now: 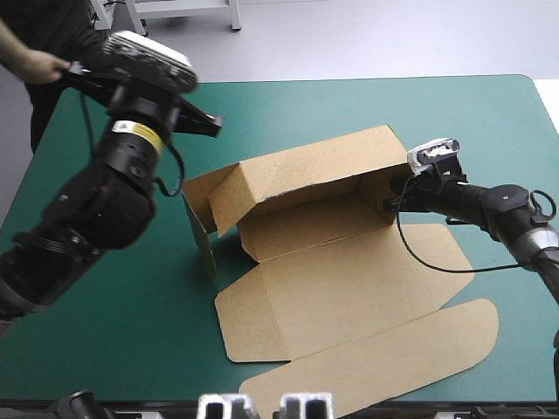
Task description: Fold the box
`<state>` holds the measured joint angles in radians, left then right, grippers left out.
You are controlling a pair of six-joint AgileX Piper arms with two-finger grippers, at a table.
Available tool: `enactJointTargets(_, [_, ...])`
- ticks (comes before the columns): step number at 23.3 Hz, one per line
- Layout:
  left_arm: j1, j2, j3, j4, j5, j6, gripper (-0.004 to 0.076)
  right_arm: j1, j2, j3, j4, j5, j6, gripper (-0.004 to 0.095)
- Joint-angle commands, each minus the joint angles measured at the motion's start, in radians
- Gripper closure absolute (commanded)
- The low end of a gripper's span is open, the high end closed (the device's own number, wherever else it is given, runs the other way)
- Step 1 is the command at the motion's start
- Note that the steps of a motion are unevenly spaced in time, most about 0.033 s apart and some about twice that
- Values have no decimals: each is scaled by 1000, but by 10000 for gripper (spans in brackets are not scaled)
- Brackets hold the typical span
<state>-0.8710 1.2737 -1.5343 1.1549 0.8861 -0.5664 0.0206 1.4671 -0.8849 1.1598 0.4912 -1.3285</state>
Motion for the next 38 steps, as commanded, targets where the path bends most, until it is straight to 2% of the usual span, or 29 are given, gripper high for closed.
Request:
enactJointTargets(1, [197, -44, -76, -281, -49, 205, 720, 7, -25, -40, -29, 75, 83, 921])
enactJointTargets(3, [308, -44, -83, -462, -49, 323, 720, 7, -25, -61, -54, 86, 119, 921])
enactJointTargets(4, [430, -40, -83, -668, -39, 439, 720, 7, -25, -81, -75, 102, 152, 921])
enactJointTargets(7, [610, -18, -83, -929, 3, 572, 720, 7, -26, -122, -136, 126, 240, 921])
enactJointTargets(8, [726, 8, -83, -1073, 59, 627, 720, 7, -26, -159, -199, 151, 325, 920])
enactJointTargets(11, [940, 70, -50, -1253, 195, 718, 720, 14, -24, -268, -387, 256, 578, 920])
enactJointTargets(12, [1010, 84, -4, -1305, 201, 730, 721, 28, -23, -327, -510, 331, 715, 920])
enactJointTargets(13, [1031, 84, 25, -1319, 195, 733, 722, 40, -23, -351, -562, 355, 778, 920])
enactJointTargets(14, [1068, 84, 86, -1340, 185, 746, 728, 61, -23, -410, -680, 405, 903, 921])
enactJointTargets(16, [1081, 84, 165, -1362, 187, 768, 729, 74, -9, -493, -763, 478, 1009, 920])
enactJointTargets(19, [1081, 84, 281, -1457, 168, 823, 729, 74, 105, -627, -767, 663, 1051, 921])
enactJointTargets(20, [1081, 84, 306, -1483, 161, 837, 729, 74, 138, -654, -767, 686, 1051, 921])
enactJointTargets(24, [1081, 82, 349, -1519, 160, 866, 729, 74, 314, -788, -767, 658, 1046, 920])
enactJointTargets(27, [1081, 82, 349, -1547, 158, 875, 729, 74, 396, -838, -770, 629, 1044, 819])
enactJointTargets(29, [1081, 82, 349, -1547, 155, 875, 734, 75, 424, -851, -772, 627, 1044, 712])
enactJointTargets(31, [1081, 82, 349, -1545, 151, 875, 734, 75, 441, -858, -772, 614, 1044, 564])
enactJointTargets(33, [1081, 82, 349, -1545, 151, 875, 734, 77, 443, -863, -772, 598, 1038, 478])
enactJointTargets(35, [1081, 82, 349, -1544, 147, 875, 734, 77, 441, -885, -779, 606, 1020, 468])
enactJointTargets(38, [1081, 82, 349, -1543, 132, 875, 734, 73, 422, -984, -787, 695, 1017, 469])
